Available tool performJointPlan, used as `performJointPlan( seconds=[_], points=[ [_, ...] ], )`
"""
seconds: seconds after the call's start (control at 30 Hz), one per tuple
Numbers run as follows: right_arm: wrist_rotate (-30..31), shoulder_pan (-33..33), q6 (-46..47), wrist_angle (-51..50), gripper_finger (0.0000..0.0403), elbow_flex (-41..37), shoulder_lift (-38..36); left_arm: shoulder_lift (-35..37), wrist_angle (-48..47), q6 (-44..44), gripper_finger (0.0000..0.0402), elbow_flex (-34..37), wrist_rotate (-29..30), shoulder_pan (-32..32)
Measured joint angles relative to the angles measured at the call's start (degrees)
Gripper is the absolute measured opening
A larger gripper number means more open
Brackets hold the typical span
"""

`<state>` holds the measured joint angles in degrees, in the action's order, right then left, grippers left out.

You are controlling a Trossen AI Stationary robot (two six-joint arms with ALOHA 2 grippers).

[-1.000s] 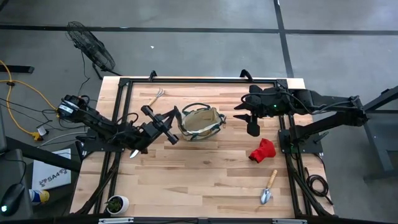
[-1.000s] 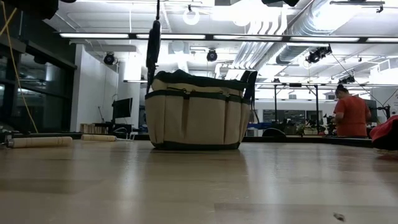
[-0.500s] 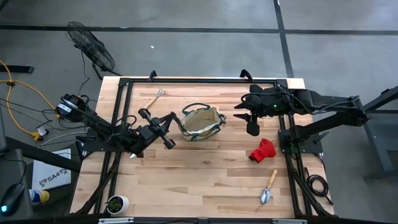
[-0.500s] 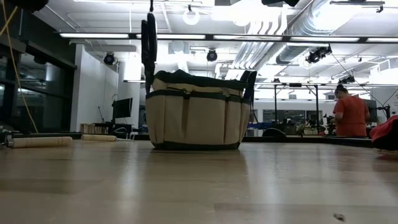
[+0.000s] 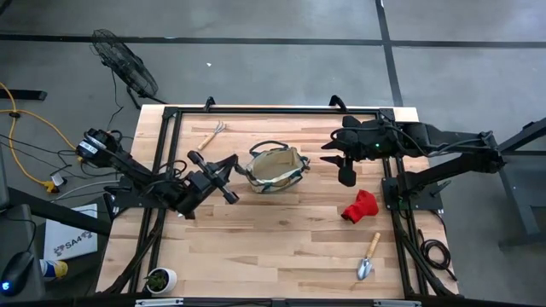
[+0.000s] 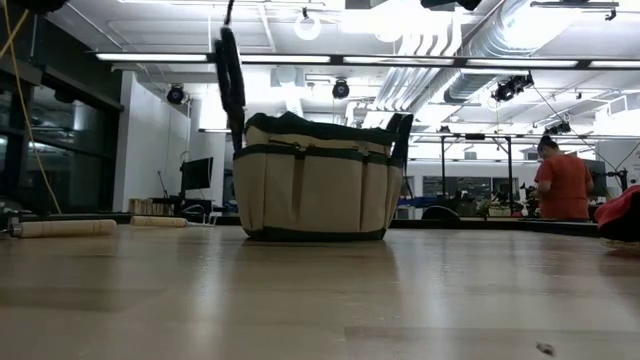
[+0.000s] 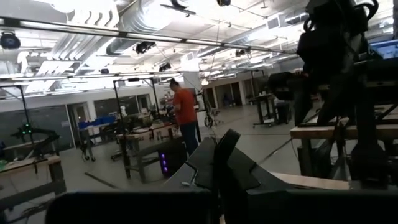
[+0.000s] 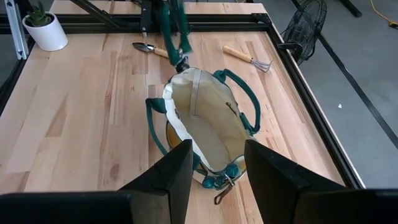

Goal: Pick & Place Garden tools in Gardening bag
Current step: Put the shear scissors into the gardening bag

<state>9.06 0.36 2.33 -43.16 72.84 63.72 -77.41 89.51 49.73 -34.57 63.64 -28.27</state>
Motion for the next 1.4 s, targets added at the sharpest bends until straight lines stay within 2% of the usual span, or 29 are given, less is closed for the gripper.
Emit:
performJointPlan(
  seconds=[0.3,0.6,0.87,1.07,1.23,1.4],
  points=[
    [0.0,0.01,0.0,-0.02,0.0138,0.0,0.0,0.02,-2.11,-2.13,0.0,0.0,0.44,-0.31],
    [0.0,0.0,0.0,-0.02,0.0138,0.0,0.0,0.0,-6.84,-10.62,0.0,0.0,2.73,-0.26],
    [0.02,0.0,0.0,0.01,0.0138,0.0,0.0,0.0,-10.27,-23.09,0.0,0.0,4.13,-0.24],
    [0.02,0.0,-0.04,0.01,0.0138,0.0,0.0,0.0,-10.51,-26.67,0.0,0.0,5.13,-0.24],
    [0.02,0.01,-0.1,0.01,0.0138,0.0,0.0,-0.77,-10.52,-28.37,0.0,0.0,8.95,0.57],
    [0.04,0.0,-0.24,0.03,0.0138,0.0,0.0,-2.01,-13.17,-34.48,0.0,0.0,7.87,3.14]
  ],
)
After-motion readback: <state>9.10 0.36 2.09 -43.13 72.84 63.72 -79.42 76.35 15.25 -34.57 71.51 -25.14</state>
